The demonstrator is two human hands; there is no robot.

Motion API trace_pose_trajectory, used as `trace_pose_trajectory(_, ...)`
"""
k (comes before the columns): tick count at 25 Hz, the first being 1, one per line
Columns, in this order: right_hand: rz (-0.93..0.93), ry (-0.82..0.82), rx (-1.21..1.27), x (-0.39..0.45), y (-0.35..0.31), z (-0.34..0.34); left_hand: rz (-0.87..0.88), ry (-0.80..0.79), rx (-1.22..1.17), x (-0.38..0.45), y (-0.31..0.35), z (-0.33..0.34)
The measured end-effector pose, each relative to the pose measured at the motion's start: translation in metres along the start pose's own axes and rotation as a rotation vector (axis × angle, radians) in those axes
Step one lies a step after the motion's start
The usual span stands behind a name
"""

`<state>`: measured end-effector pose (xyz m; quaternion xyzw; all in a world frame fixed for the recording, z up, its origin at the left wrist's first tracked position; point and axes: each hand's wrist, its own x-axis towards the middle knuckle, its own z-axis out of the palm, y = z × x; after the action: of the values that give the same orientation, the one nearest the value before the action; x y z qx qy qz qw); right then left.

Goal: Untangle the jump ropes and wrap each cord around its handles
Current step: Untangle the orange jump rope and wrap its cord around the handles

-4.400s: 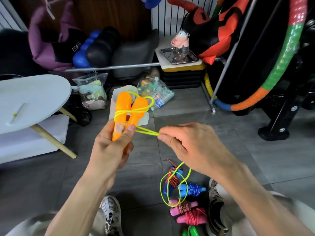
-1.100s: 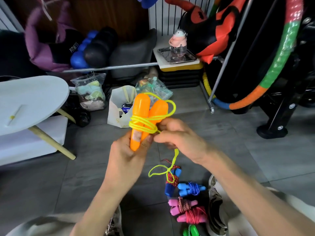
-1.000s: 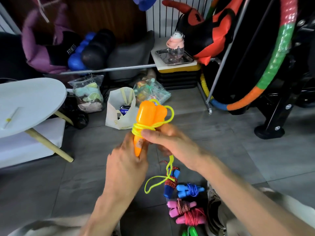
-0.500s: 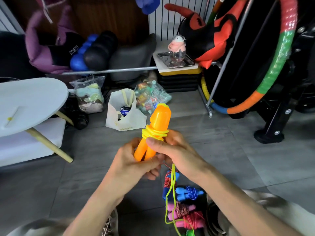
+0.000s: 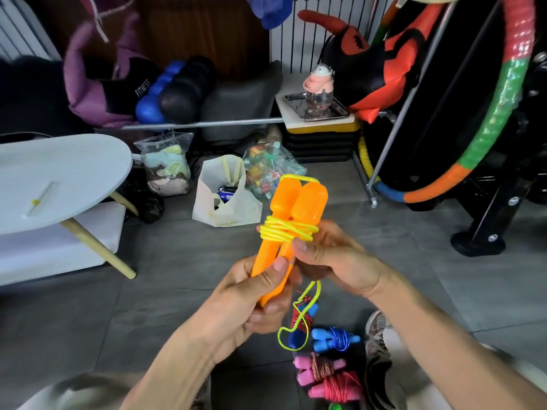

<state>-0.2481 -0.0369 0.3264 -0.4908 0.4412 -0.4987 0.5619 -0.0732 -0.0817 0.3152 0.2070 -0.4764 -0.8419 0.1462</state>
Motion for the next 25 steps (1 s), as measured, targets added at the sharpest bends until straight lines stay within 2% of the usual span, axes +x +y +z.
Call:
trace_pose_trajectory(2,0.075,0.091,-0.101,0.002,0.001,0.004,0.070,0.189,0.158,0.004,0.000,-0.005)
trace_pose_trajectory(4,0.157,0.203,-0.385,0.005,0.009,0.007,0.244,0.427,0.578,0.009,-0.001,-0.014)
trace_pose_trajectory(5,0.173,0.229,-0.512,0.006,0.012,0.008,0.308,0.509,0.769,0.011,-0.002,-0.019)
trace_pose_trajectory(7,0.155,0.205,-0.753,0.003,0.016,0.011,0.322,0.612,0.979,0.015,-0.002,-0.022)
trace_pose_trajectory(11,0.116,0.186,-1.374,-0.006,0.001,0.022,0.111,0.665,1.323,0.022,-0.011,-0.018)
trace_pose_trajectory(14,0.089,0.230,-1.623,-0.010,-0.014,0.024,-0.018,0.597,1.512,0.024,-0.016,-0.015)
trace_pose_trajectory(16,0.070,0.177,-1.625,-0.009,-0.023,0.016,-0.068,0.475,1.575,0.024,-0.017,-0.012)
trace_pose_trajectory(20,0.086,-0.099,-1.414,-0.008,-0.031,-0.013,-0.032,0.122,1.621,0.013,-0.016,-0.008)
trace_pose_trajectory(23,0.099,-0.159,-1.107,-0.002,-0.035,-0.024,0.035,-0.057,1.499,0.004,-0.006,-0.005)
trace_pose_trajectory(25,0.180,-0.260,-0.794,0.001,-0.035,-0.028,0.107,-0.136,1.346,-0.001,-0.002,0.000)
